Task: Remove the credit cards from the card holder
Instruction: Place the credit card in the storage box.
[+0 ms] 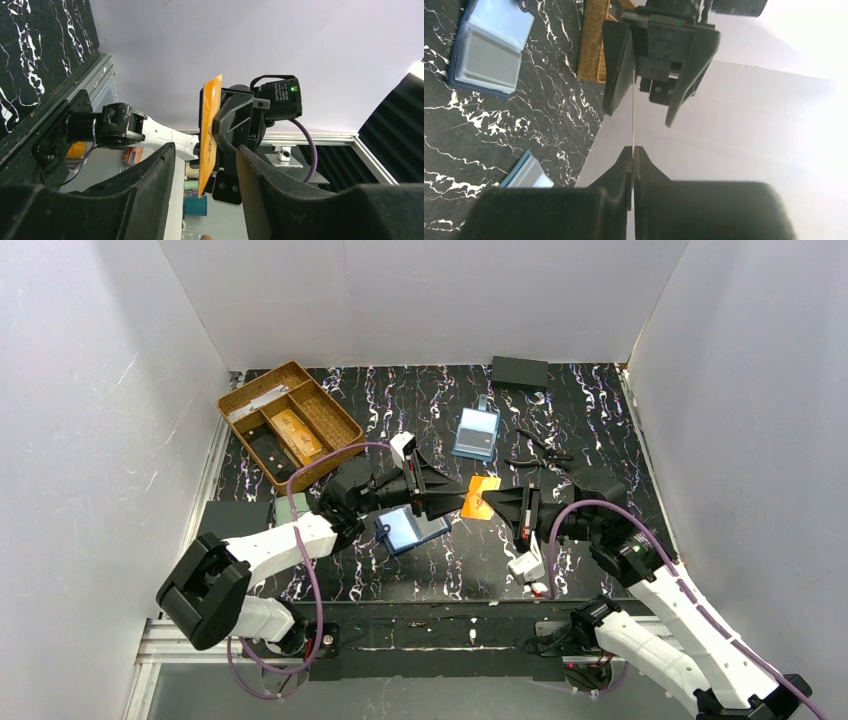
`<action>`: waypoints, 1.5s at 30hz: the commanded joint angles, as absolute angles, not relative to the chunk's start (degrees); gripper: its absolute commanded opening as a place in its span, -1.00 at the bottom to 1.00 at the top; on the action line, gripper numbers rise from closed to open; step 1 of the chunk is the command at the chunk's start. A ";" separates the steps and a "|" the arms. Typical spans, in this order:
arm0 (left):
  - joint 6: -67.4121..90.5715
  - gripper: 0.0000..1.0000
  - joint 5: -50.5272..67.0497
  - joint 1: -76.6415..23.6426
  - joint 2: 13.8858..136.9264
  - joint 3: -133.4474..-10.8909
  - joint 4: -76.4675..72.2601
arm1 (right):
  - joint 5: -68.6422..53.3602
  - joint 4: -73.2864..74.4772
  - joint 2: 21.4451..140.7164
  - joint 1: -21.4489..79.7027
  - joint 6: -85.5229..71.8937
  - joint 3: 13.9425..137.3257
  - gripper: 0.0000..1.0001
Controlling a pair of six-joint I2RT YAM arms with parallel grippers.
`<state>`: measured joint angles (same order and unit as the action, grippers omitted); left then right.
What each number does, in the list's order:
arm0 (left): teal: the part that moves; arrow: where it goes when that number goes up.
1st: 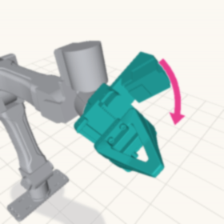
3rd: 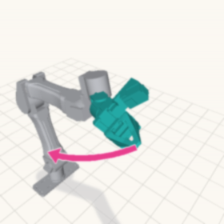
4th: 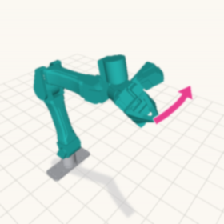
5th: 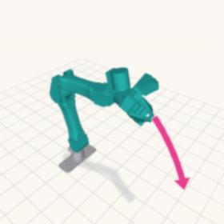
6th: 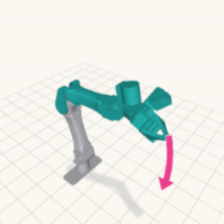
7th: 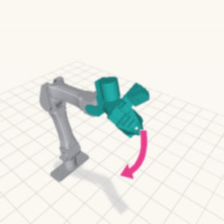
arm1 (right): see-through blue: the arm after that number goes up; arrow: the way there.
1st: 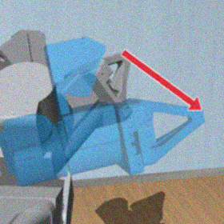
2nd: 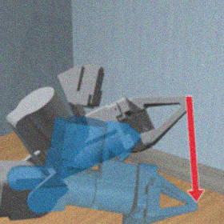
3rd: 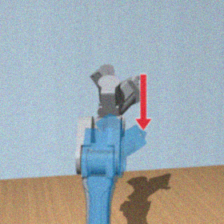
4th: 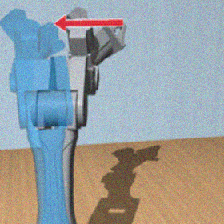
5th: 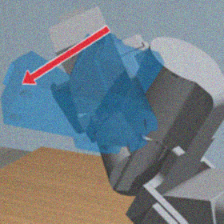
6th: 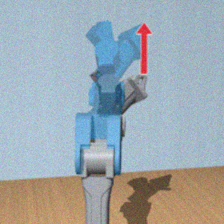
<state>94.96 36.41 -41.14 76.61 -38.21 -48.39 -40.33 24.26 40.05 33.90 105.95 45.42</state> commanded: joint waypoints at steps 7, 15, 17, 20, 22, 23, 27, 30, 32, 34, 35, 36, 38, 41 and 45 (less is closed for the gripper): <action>97.58 -0.82 37.59 -42.42 80.81 -40.51 -60.29 | -42.35 20.76 38.75 34.69 108.13 43.73 -0.97; 93.20 -1.00 38.01 -42.19 80.93 -38.23 -63.32 | -41.79 20.52 36.97 34.89 100.32 43.84 -0.05; 89.96 -1.00 37.28 -41.66 80.08 -36.87 -63.31 | -40.49 20.40 36.28 34.89 93.23 44.96 0.37; 84.28 -1.00 33.89 -40.87 77.52 -33.85 -63.29 | -38.04 21.92 34.88 34.89 81.57 46.84 0.77; 79.77 -1.00 30.62 -40.58 75.38 -31.85 -63.10 | -36.22 22.25 34.31 34.89 70.97 47.84 0.89; 77.43 -1.00 28.96 -40.53 74.34 -31.08 -62.84 | -35.27 22.29 34.30 34.88 64.94 48.34 0.94; 67.00 -1.00 18.68 -40.61 69.01 -26.98 -61.90 | -32.07 21.97 37.19 34.84 36.08 50.49 0.97; 59.78 -1.00 12.99 -40.96 64.83 -24.88 -61.90 | -31.83 19.19 41.33 34.84 17.68 50.50 0.96; 56.79 -1.00 11.16 -41.12 63.06 -24.37 -61.98 | -34.03 14.33 43.56 34.81 6.22 49.07 0.96; 54.83 -1.00 10.54 -41.15 61.35 -24.24 -62.15 | -36.09 7.42 45.31 34.80 -4.56 46.97 0.96; 54.17 -1.00 10.37 -41.20 60.48 -24.15 -62.15 | -36.55 3.36 46.30 34.80 -9.71 45.71 0.96; 53.77 -1.00 10.21 -41.21 59.69 -24.02 -62.15 | -36.64 -0.45 47.36 34.80 -13.48 45.07 0.96; 53.44 -1.00 9.96 -41.20 58.18 -23.59 -62.15 | -36.96 -4.44 48.94 34.59 -19.15 44.35 0.96; 53.76 -1.00 10.28 -41.23 56.92 -23.07 -62.19 | -39.21 -10.70 50.89 34.02 -25.20 44.01 0.96; 54.64 -1.00 10.92 -41.53 56.40 -22.85 -62.39 | -40.16 -13.92 53.46 33.80 -29.29 45.59 0.93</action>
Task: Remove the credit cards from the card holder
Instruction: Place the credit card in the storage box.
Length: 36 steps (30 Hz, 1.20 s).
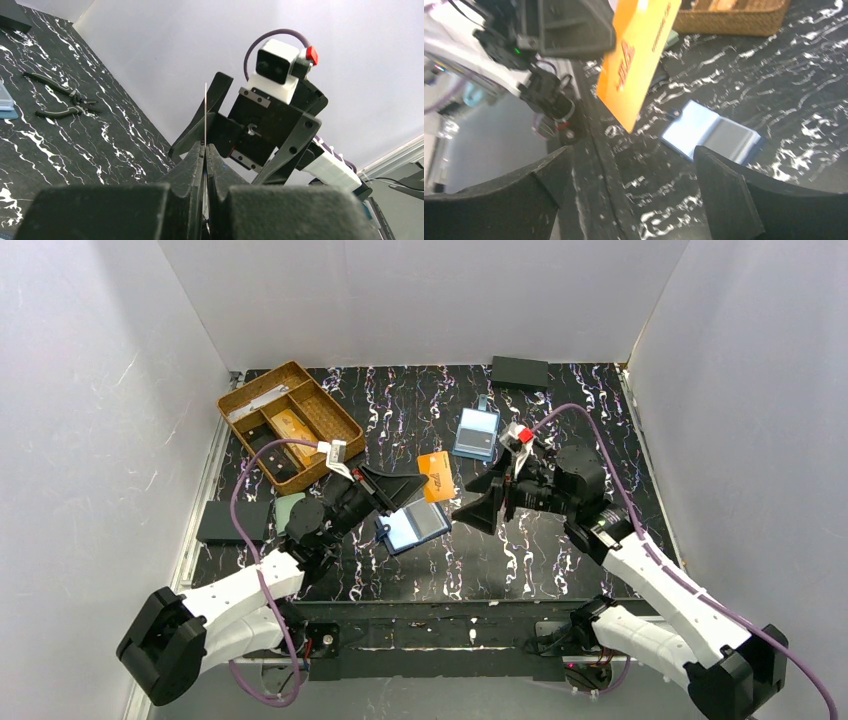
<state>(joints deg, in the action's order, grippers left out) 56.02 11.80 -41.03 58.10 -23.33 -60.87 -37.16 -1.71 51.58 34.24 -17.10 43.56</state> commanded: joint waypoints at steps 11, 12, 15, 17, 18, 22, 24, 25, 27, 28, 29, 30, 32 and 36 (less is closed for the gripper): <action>54.54 -1.00 11.25 -43.46 57.53 -24.30 -63.60 | -43.26 -20.76 58.07 33.84 -36.75 47.17 0.16; 54.46 -1.00 11.16 -43.49 57.58 -24.27 -63.58 | -43.51 -21.14 58.13 33.84 -37.01 47.24 0.00; 54.32 -1.00 10.74 -43.52 57.65 -23.88 -63.56 | -44.31 -21.85 58.27 33.84 -37.51 47.46 -0.59; 54.37 -1.00 10.64 -43.54 57.76 -23.68 -63.59 | -44.71 -21.56 58.27 33.75 -36.92 47.46 -0.86; 54.40 -0.86 10.45 -43.53 57.46 -23.39 -63.11 | -44.88 -20.96 58.21 33.73 -36.25 47.42 -0.92; 51.53 0.16 9.31 -43.19 51.67 -22.96 -52.28 | -46.55 -16.65 57.78 33.46 -31.13 47.70 -0.97; 44.80 0.58 10.37 -42.87 46.49 -24.76 -37.45 | -48.89 -8.61 57.90 33.12 -23.94 49.34 -0.97; 40.84 0.78 11.13 -42.71 43.88 -25.79 -30.04 | -50.50 -3.39 58.05 32.96 -19.00 50.49 -0.97; 33.47 0.96 12.34 -42.23 38.82 -28.72 -16.70 | -53.10 7.98 58.69 32.73 -6.88 52.98 -0.97; 30.21 0.97 13.42 -41.97 37.10 -30.26 -11.28 | -53.49 12.36 59.14 32.59 -2.28 54.08 -0.97; 26.94 0.97 14.82 -41.67 35.68 -32.15 -5.69 | -54.06 17.36 59.76 32.42 3.03 55.39 -0.97; 23.78 0.97 16.48 -41.47 35.23 -34.65 -0.31 | -54.64 21.98 60.52 32.43 7.67 56.68 -0.97; 18.78 0.97 19.48 -41.24 36.65 -40.02 9.72 | -55.05 29.16 62.69 32.32 16.11 59.14 -0.97; 13.90 0.97 24.42 -41.18 43.92 -49.37 19.65 | -54.51 45.75 68.14 32.34 31.95 66.43 -0.97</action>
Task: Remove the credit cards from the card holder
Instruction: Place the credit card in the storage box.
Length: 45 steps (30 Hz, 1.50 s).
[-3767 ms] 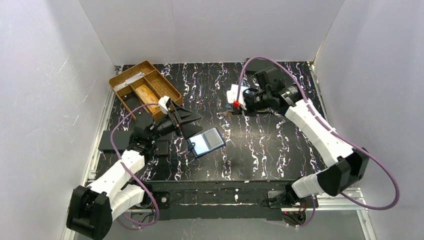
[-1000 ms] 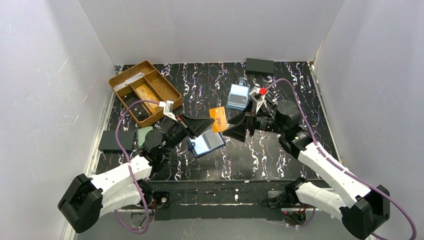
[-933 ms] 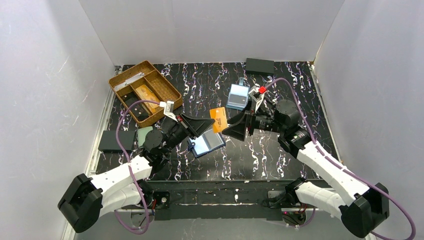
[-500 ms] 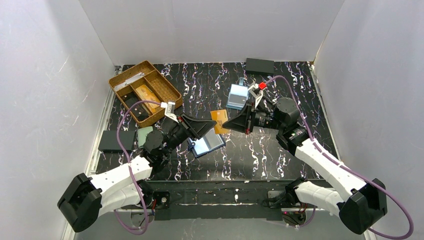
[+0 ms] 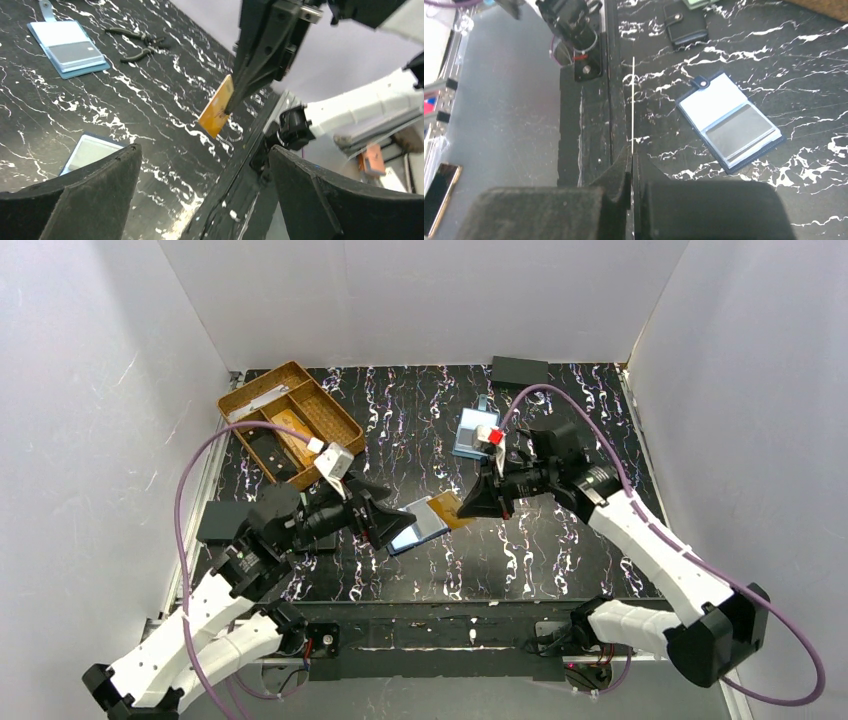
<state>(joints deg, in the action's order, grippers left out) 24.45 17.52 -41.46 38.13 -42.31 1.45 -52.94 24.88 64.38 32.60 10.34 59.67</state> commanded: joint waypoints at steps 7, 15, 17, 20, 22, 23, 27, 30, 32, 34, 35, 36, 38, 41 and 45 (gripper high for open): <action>13.92 0.97 34.42 -41.17 54.87 -56.34 15.79 | -50.54 62.31 74.60 32.34 46.65 74.96 -0.97; 16.53 0.96 40.48 -41.46 62.50 -55.24 3.40 | -52.09 59.54 73.41 32.26 45.93 72.82 -0.97; 17.86 0.90 41.41 -41.68 63.84 -54.57 -0.12 | -52.29 59.32 73.39 32.26 45.58 72.69 -0.97; 18.40 0.68 42.24 -42.26 66.35 -54.39 -2.78 | -52.95 58.56 73.48 32.19 44.60 72.48 -0.97; 18.55 0.50 43.01 -42.42 68.05 -54.93 -2.76 | -53.67 58.02 73.56 32.10 43.83 72.42 -0.97; 18.68 0.44 43.53 -42.53 68.74 -55.17 -2.74 | -54.06 57.78 73.56 32.03 43.40 72.39 -0.97; 18.42 0.21 44.20 -43.08 70.26 -55.37 -2.76 | -55.53 56.58 73.56 31.46 41.64 71.93 -0.97; 18.39 -0.14 45.26 -43.22 71.01 -55.62 -2.69 | -56.40 55.45 73.48 31.10 40.42 71.17 -0.97; 18.35 -0.37 46.17 -43.19 71.73 -55.85 -2.45 | -56.71 55.21 73.66 31.03 39.89 70.83 -0.97; 18.03 -0.81 48.10 -43.19 72.77 -56.23 -2.31 | -57.39 55.38 74.32 30.83 39.88 70.64 -0.97; 17.59 -0.97 48.84 -43.20 73.27 -56.63 -1.62 | -57.51 55.01 74.34 30.65 39.47 70.34 -0.92; 16.52 -1.00 48.90 -43.18 73.68 -57.16 0.06 | -57.40 54.80 74.37 30.59 39.15 70.17 -0.74; 12.07 -1.00 46.70 -43.07 73.92 -58.66 6.63 | -57.15 54.90 74.79 30.38 38.67 70.32 -0.18; 3.52 -1.00 41.92 -40.30 73.19 -61.58 20.11 | -56.52 55.12 75.83 27.76 37.86 71.61 0.55; -4.16 -1.00 42.82 -30.54 70.61 -63.27 30.25 | -55.07 57.50 78.24 23.69 40.91 70.97 0.96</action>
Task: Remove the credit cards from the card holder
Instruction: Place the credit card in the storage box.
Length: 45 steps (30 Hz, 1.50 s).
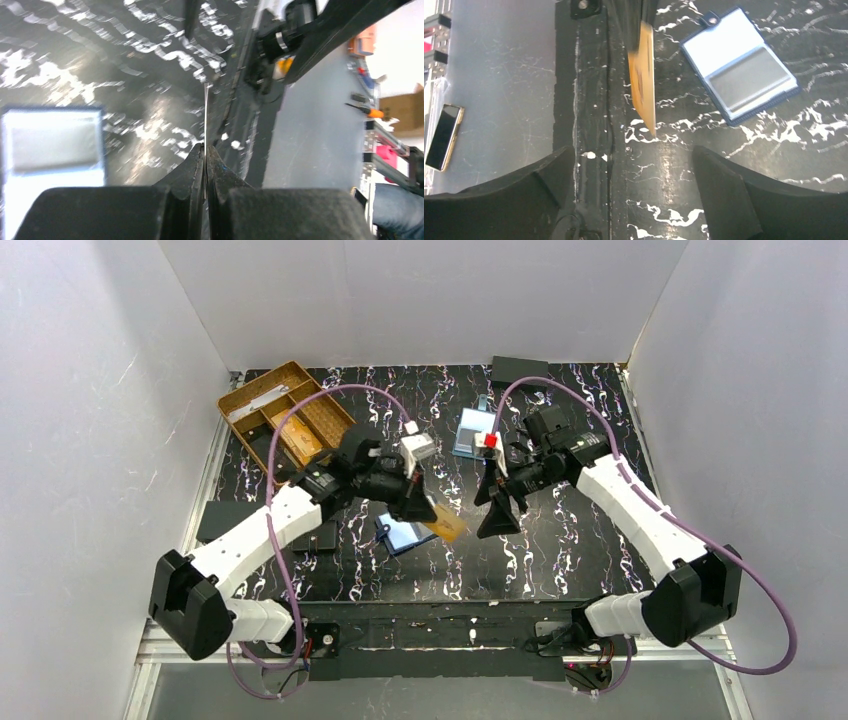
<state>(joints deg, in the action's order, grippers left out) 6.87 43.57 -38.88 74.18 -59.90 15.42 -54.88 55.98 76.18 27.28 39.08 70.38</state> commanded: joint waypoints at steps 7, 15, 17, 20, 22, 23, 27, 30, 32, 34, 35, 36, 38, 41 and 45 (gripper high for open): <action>-24.12 -1.00 25.11 -17.98 73.18 -76.40 48.51 | -56.37 41.21 77.35 14.95 37.21 56.80 0.97; -25.48 -1.00 15.77 -5.31 86.58 -94.55 54.86 | -59.41 46.12 81.96 9.93 45.89 55.29 0.96; -25.98 -1.00 13.10 -4.30 89.71 -97.70 55.75 | -59.44 47.12 82.20 9.77 46.46 55.33 0.96; -27.37 -1.00 9.84 -3.72 94.74 -101.99 57.85 | -58.73 46.53 81.04 9.59 46.13 54.79 0.96; -28.29 -1.00 8.47 -3.60 97.44 -103.67 58.61 | -58.54 44.91 80.06 9.58 44.81 54.19 0.96; -28.64 -1.00 8.15 -3.50 98.56 -104.19 58.67 | -58.54 44.49 79.74 9.58 44.53 54.00 0.96; -29.96 -1.00 7.82 -3.03 103.13 -105.55 58.57 | -58.42 44.20 79.56 9.46 44.38 53.77 0.96; -30.86 -1.00 7.61 -2.68 105.97 -106.02 58.37 | -58.51 44.27 79.86 9.29 44.42 53.80 0.96; -31.27 -1.00 7.56 -2.29 107.40 -106.05 57.83 | -58.64 44.41 80.07 9.17 44.51 53.79 0.96; -31.67 -1.00 7.89 -1.81 108.71 -106.07 57.14 | -58.73 44.39 80.29 9.07 44.58 53.73 0.96; -31.91 -1.00 8.15 -1.61 109.28 -106.11 56.83 | -58.77 44.39 80.40 9.03 44.62 53.71 0.96; -32.13 -1.00 8.41 -1.39 109.91 -106.25 56.56 | -58.79 44.41 80.52 8.99 44.65 53.70 0.96; -32.52 -1.00 8.78 -0.98 111.43 -106.94 56.45 | -58.80 44.50 80.72 8.93 44.84 53.70 0.96; -32.67 -1.00 9.74 -0.24 113.69 -107.86 56.47 | -58.92 44.67 80.86 8.71 45.09 53.58 0.96; -32.35 -1.00 11.78 1.55 116.67 -109.77 56.30 | -59.14 44.66 81.22 8.34 45.12 53.41 0.96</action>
<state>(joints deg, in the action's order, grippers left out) -31.63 8.88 -0.45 115.35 -106.51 55.76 -57.21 44.84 81.14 8.96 43.97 53.76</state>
